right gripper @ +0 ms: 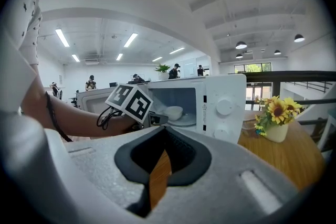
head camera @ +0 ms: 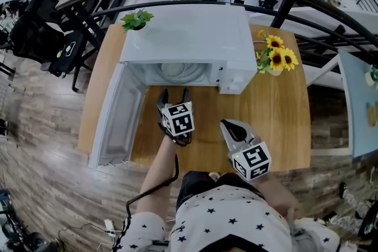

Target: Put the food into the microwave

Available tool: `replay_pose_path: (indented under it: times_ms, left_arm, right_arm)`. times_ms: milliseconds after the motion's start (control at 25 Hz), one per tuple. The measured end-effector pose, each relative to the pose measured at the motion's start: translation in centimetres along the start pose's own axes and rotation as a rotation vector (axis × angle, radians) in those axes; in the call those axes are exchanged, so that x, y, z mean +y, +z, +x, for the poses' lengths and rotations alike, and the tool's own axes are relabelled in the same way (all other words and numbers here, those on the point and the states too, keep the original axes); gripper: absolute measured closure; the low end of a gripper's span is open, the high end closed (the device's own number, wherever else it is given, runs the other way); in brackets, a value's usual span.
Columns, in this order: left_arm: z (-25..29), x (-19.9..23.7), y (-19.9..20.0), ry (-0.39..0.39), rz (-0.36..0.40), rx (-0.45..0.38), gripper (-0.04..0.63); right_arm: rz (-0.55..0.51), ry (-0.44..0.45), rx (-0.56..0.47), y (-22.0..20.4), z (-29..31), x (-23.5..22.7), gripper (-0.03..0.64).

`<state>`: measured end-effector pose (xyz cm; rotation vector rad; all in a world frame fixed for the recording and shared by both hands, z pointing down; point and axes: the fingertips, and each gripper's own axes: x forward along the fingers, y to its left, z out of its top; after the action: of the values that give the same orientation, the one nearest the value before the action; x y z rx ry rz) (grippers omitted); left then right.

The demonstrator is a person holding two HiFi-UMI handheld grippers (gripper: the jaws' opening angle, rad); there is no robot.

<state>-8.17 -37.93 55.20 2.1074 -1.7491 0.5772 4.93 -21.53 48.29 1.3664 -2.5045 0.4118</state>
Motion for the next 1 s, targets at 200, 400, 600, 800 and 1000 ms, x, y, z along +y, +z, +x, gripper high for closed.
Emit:
replay_pose_path:
  times_ms: [200,400,600,800,1000]
  left_arm:
    - [-2.9,-0.6,-0.8,0.016,-0.024,-0.011,0.337]
    - [-5.8,-1.4,-1.9,0.027,-0.045,-0.021,0.380]
    - [-9.1,-2.3,-3.0,0.040,-0.060,-0.036,0.431]
    - [-12.5,-2.8,-3.2,0.068,-0.069,-0.085,0.497]
    - [-16.0,-3.1,-4.5,0.091,-0.092,-0.093,0.546]
  right_arm:
    - [-0.007,0.009,-0.011,-0.6,-2.0,0.9,0.611]
    - [-0.012,0.013,-0.025,-1.3,-4.1,1.6,0.611]
    - [-0.018,0.009,-0.040,-2.0,-6.2,1.9,0.611]
    - [-0.021,0.001,-0.059,-2.2,-8.2,2.2,0.611]
    - [-0.020,0.002,-0.076,-2.8,-9.9,2.9,0.611]
